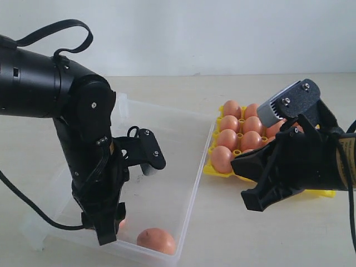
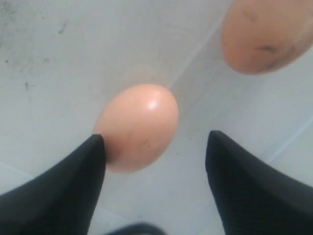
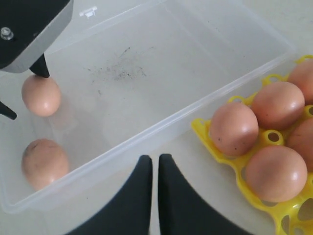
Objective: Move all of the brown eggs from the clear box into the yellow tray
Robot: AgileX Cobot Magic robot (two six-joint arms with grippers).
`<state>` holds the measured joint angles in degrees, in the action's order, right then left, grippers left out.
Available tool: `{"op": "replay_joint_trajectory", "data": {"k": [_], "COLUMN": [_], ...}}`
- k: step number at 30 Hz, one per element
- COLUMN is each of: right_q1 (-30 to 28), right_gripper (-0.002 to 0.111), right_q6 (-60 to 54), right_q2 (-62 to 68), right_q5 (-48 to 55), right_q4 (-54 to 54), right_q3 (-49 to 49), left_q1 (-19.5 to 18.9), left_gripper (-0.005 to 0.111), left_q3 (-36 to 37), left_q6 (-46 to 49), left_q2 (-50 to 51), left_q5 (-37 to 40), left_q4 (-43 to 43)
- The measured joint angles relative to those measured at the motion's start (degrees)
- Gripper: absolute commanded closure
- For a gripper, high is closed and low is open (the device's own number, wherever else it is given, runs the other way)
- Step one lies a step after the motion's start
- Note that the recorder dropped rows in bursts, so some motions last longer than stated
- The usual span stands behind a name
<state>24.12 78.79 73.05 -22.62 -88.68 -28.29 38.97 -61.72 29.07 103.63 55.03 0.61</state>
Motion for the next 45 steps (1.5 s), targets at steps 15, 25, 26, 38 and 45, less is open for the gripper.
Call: {"op": "replay_joint_trajectory", "data": {"k": [15, 25, 26, 38, 45], "right_q1": [0.00, 0.00, 0.00, 0.00, 0.00], "right_gripper": [0.108, 0.108, 0.108, 0.108, 0.108], "right_q6": [-0.77, -0.77, -0.77, -0.77, -0.77], "right_q2": [0.00, 0.00, 0.00, 0.00, 0.00], "right_q5": [-2.24, -2.46, -2.46, -2.46, -2.49], "right_q4": [-0.22, -0.22, -0.22, -0.22, -0.22], "right_q3": [0.00, 0.00, 0.00, 0.00, 0.00], "left_q1": [0.00, 0.00, 0.00, 0.00, 0.00], "left_gripper": [0.051, 0.051, 0.051, 0.051, 0.051], "left_q3": [0.00, 0.00, 0.00, 1.04, 1.31], "left_q6": [2.73, 6.51, 7.20, 9.16, 9.40], "left_q2": [0.00, 0.00, 0.00, 0.38, 3.17], "left_q5": [-5.36, -2.40, -2.40, -2.88, -4.80], "left_q4": [3.27, 2.28, 1.88, 0.87, 1.01]}}
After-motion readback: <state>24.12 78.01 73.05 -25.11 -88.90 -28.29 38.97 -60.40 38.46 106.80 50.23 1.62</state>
